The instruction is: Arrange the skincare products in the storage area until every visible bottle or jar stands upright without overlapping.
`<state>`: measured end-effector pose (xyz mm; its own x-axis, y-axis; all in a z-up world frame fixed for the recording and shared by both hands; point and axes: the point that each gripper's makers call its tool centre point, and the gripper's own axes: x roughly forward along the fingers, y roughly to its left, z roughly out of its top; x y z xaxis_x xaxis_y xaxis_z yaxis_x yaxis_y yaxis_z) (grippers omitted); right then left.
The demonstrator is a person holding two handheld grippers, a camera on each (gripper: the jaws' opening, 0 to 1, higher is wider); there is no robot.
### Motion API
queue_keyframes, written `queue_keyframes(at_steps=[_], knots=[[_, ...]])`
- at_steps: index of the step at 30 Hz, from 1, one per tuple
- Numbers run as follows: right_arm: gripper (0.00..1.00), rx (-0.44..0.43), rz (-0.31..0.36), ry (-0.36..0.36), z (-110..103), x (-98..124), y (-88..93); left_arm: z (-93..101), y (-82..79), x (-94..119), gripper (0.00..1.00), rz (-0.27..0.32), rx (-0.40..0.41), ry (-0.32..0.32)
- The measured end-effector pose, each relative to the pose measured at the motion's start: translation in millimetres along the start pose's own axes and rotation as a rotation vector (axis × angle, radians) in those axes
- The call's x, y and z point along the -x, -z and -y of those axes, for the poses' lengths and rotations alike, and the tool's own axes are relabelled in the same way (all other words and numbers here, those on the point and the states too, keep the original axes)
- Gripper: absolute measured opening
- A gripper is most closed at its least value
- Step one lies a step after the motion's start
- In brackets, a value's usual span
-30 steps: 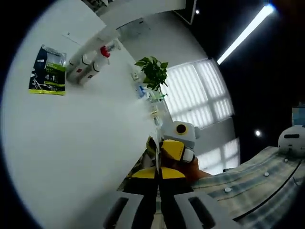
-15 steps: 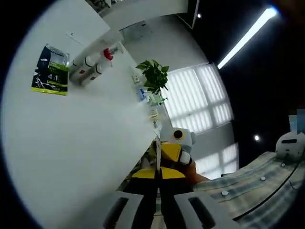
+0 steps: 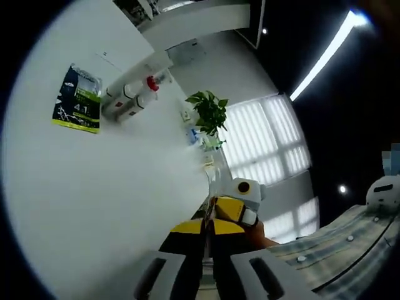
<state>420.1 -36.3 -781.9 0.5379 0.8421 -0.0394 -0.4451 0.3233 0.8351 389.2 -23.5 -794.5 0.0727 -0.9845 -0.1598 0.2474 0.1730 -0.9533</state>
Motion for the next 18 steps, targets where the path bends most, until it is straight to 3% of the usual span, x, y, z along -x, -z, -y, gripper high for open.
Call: queue_keyframes(at_steps=[11, 14, 18], knots=[[0.0, -0.009, 0.018, 0.013, 4, 1, -4.2, -3.7, -13.1, 11, 0.01, 0.068, -0.035, -0.025], [0.0, 0.001, 0.012, 0.016, 5, 0, -2.7, -2.1, -12.3, 12, 0.0, 0.059, -0.053, -0.022], [0.06, 0.052, 0.002, 0.075, 14, -2, -1.2, -5.2, -13.4, 12, 0.0, 0.06, -0.04, -0.028]])
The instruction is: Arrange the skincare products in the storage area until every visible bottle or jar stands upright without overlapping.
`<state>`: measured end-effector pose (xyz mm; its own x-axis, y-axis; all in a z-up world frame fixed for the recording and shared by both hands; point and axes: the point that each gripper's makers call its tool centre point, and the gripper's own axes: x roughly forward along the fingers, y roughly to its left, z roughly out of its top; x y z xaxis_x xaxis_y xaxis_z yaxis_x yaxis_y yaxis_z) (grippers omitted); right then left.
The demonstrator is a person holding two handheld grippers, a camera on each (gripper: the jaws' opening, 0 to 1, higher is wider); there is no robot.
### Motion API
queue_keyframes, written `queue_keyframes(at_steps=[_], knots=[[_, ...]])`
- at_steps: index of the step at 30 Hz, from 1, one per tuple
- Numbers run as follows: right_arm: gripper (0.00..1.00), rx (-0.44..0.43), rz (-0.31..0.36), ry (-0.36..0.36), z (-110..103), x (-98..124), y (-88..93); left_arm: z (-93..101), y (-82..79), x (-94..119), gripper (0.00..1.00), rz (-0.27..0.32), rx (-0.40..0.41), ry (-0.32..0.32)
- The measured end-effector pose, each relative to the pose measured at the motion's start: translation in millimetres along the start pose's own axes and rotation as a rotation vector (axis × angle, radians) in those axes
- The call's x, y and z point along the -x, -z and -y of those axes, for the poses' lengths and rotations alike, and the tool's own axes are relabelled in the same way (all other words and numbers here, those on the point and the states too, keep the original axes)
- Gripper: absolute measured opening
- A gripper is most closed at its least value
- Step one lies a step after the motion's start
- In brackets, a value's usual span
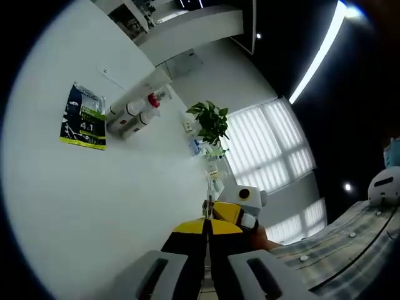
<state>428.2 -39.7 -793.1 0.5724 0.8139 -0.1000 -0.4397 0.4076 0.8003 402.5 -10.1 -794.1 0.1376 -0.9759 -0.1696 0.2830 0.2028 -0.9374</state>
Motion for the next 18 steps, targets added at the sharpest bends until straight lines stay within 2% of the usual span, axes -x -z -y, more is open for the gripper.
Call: queue_keyframes(at_steps=[1, 5, 8, 13, 16, 18], knots=[[0.07, 0.022, -0.012, 0.007, 1, 0, 1.2, -0.5, -0.4, 0, 0.0, 0.002, 0.002, -0.002], [0.21, 0.111, -0.034, 0.071, 10, 0, 0.8, -1.2, -4.7, 2, 0.0, 0.02, 0.015, -0.001], [0.24, 0.166, -0.063, 0.089, 11, 1, 4.5, -3.0, -8.1, 3, 0.0, 0.033, 0.021, -0.004], [0.37, 0.294, -0.118, 0.182, 25, 3, 10.2, -9.9, -16.8, 6, 0.0, 0.065, 0.031, -0.026], [0.39, 0.339, -0.153, 0.221, 32, 5, 14.1, -11.8, -18.9, 4, 0.0, 0.073, 0.033, -0.045], [0.44, 0.343, -0.152, 0.241, 32, 6, 14.1, -16.1, -24.2, 6, 0.0, 0.085, 0.046, -0.053]])
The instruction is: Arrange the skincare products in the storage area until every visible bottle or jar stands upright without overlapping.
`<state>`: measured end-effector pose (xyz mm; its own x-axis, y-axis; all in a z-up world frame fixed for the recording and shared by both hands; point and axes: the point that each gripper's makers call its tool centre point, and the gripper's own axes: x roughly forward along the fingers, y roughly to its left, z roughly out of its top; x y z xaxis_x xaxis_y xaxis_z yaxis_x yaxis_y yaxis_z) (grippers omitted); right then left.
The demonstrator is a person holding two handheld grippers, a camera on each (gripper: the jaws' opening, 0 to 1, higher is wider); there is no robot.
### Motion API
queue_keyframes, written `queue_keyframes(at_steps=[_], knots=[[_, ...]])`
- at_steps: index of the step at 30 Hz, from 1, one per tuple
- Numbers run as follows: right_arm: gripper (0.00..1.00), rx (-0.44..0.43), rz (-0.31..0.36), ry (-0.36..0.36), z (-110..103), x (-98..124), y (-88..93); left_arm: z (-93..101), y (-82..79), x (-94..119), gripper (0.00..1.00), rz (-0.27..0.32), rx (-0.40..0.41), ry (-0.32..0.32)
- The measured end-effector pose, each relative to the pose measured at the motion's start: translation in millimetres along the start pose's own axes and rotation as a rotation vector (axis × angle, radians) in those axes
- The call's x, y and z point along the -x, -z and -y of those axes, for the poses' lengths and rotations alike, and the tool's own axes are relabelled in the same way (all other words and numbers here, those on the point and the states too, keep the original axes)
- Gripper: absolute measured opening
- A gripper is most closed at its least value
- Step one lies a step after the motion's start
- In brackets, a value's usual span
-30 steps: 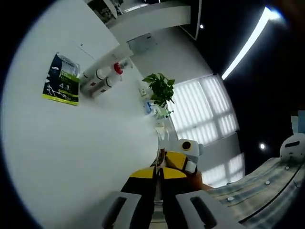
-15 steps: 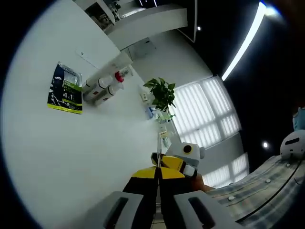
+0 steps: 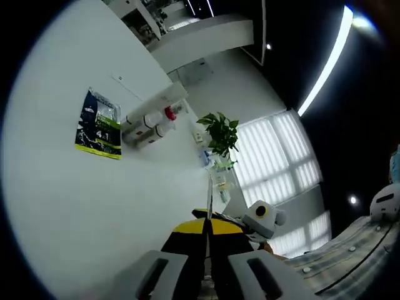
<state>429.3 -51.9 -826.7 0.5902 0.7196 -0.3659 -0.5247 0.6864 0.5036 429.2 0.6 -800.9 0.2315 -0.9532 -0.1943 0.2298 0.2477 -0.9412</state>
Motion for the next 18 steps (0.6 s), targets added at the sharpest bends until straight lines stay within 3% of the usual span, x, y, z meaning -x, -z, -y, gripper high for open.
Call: queue_keyframes(at_steps=[12, 18], knots=[[0.59, 0.07, -0.093, 0.152, 25, 14, 17.2, -33.0, -40.5, 6, 0.0, 0.082, 0.024, -0.084], [0.63, 0.058, -0.092, 0.203, 38, 25, 17.8, -59.7, -61.8, 12, 0.0, 0.116, 0.048, -0.144]])
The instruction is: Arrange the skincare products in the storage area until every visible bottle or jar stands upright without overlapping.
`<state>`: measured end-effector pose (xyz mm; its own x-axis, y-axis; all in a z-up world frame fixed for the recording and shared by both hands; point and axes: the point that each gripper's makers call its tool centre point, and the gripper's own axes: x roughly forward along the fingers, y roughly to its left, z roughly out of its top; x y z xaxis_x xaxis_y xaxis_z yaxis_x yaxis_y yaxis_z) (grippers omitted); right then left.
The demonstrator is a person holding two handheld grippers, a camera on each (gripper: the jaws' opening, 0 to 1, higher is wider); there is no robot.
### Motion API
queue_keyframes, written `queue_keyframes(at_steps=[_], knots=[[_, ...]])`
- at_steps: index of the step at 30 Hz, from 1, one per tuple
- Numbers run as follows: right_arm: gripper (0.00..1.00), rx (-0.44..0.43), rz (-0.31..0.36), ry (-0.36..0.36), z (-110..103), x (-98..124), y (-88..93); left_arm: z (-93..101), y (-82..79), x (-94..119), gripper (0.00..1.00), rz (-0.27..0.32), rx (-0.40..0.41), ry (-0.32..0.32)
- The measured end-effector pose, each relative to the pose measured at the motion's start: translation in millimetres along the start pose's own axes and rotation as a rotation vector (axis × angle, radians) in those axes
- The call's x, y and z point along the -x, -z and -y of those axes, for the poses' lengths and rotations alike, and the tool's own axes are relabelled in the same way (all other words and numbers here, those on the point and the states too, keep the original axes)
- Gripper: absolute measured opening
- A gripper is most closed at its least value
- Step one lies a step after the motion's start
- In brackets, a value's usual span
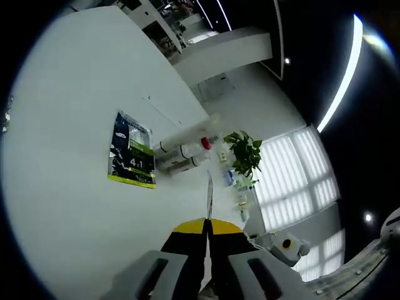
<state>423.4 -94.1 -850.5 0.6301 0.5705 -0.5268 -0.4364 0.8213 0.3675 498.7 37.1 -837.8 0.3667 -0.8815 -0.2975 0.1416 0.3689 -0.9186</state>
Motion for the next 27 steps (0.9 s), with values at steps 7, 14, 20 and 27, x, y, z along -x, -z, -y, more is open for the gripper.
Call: queue_keyframes(at_steps=[7, 14, 20, 27], knots=[[0.65, -0.009, -0.012, 0.026, 7, 9, 1.5, -28.8, -23.5, -3, 0.01, 0.026, 0.015, -0.071], [0.65, -0.018, -0.008, 0.057, 15, 18, -2.1, -48.2, -39.0, -8, 0.01, 0.033, 0.033, -0.125], [0.65, -0.011, 0.001, 0.067, 14, 26, 1.3, -59.2, -54.5, -6, 0.01, 0.049, 0.04, -0.153], [0.65, -0.025, -0.044, 0.086, 14, 31, 15.4, -70.2, -61.9, -7, 0.01, 0.055, 0.04, -0.178]])
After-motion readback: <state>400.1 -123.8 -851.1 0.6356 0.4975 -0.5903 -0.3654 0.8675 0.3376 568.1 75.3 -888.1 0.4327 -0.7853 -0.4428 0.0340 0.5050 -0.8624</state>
